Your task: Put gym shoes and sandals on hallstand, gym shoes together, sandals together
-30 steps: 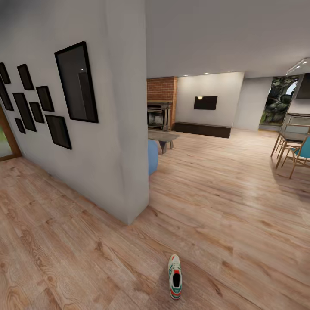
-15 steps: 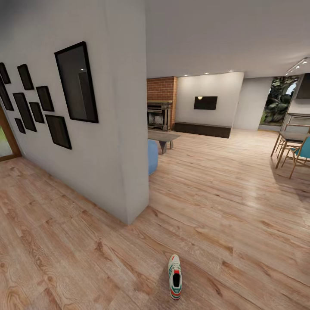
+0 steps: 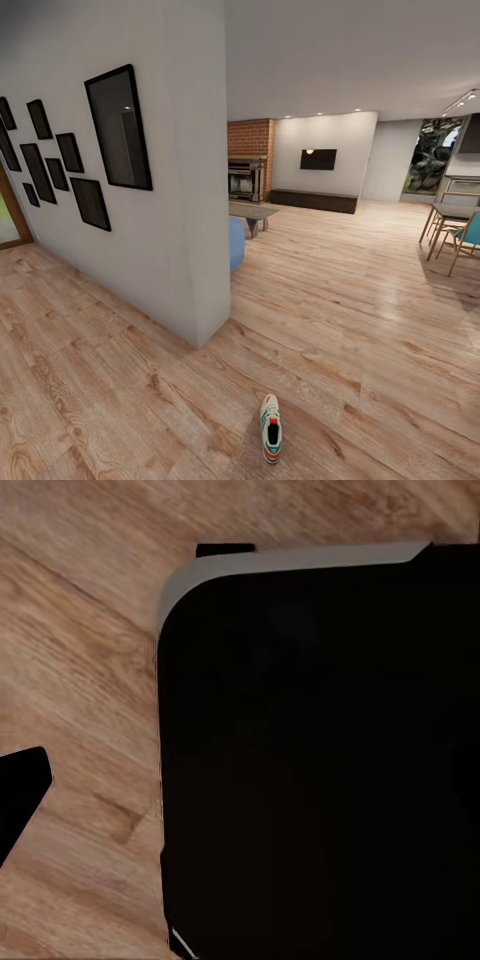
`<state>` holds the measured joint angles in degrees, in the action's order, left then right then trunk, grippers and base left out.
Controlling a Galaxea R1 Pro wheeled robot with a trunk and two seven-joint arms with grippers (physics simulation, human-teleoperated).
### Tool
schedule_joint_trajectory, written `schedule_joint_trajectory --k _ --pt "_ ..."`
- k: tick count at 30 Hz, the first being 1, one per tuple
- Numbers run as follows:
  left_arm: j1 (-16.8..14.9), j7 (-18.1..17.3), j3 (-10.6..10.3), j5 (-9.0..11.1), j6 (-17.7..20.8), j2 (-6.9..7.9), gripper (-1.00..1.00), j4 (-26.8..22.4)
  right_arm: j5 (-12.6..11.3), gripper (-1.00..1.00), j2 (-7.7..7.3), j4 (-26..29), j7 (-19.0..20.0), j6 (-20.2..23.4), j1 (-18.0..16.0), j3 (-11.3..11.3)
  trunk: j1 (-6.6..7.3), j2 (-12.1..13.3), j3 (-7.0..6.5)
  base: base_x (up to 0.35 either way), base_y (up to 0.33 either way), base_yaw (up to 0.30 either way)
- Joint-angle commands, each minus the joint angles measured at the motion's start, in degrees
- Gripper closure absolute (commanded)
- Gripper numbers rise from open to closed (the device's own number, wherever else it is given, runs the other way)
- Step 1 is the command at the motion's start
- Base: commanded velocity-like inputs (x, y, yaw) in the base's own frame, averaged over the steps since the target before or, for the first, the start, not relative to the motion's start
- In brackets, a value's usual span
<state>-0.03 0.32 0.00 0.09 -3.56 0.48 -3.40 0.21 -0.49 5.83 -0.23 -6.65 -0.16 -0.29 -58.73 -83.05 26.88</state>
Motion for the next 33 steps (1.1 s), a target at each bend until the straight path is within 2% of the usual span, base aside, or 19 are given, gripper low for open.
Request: schedule_joint_trajectory --k 1,18,21,22,28,33 --pt "-0.01 0.11 0.01 0.01 -0.47 0.17 -1.0 -0.35 0.03 -1.0 -0.33 0.32 -0.03 -0.28 -0.01 -0.02 0.0 -0.03 0.05 0.0 0.0 0.0" --pt "-5.13 1.3 0.08 0.07 -5.93 5.4 -1.0 -5.89 -0.07 -1.0 -5.82 5.81 -0.02 -1.46 -0.16 -0.1 0.0 -0.03 0.05 0.0 0.0 0.0" --pt "-6.12 1.33 0.1 0.15 -6.89 5.24 -1.0 -6.4 -0.24 -1.0 -6.79 6.78 0.03 -1.46 -0.18 -0.12 0.0 -0.03 0.05 0.0 0.0 0.0" --pt "-13.75 1.34 0.12 0.19 -18.86 5.17 -1.0 -6.41 -0.29 -1.0 -8.66 31.23 0.03 -1.45 -0.18 -0.13 0.0 -0.03 0.05 0.0 0.0 0.0" --pt "-15.12 1.32 0.16 0.9 -18.97 4.76 -1.0 -6.49 -0.65 -1.0 -8.55 34.33 0.25 -1.8 -0.19 -0.12 0.0 -0.03 0.05 0.0 0.0 0.0" --pt "-15.54 1.18 0.28 1.68 -19.3 4.56 -1.0 -6.76 -1.67 -1.0 -8.2 34.57 0.49 -4.65 -0.19 0.24 0.0 -0.03 0.05 0.0 0.0 0.0"
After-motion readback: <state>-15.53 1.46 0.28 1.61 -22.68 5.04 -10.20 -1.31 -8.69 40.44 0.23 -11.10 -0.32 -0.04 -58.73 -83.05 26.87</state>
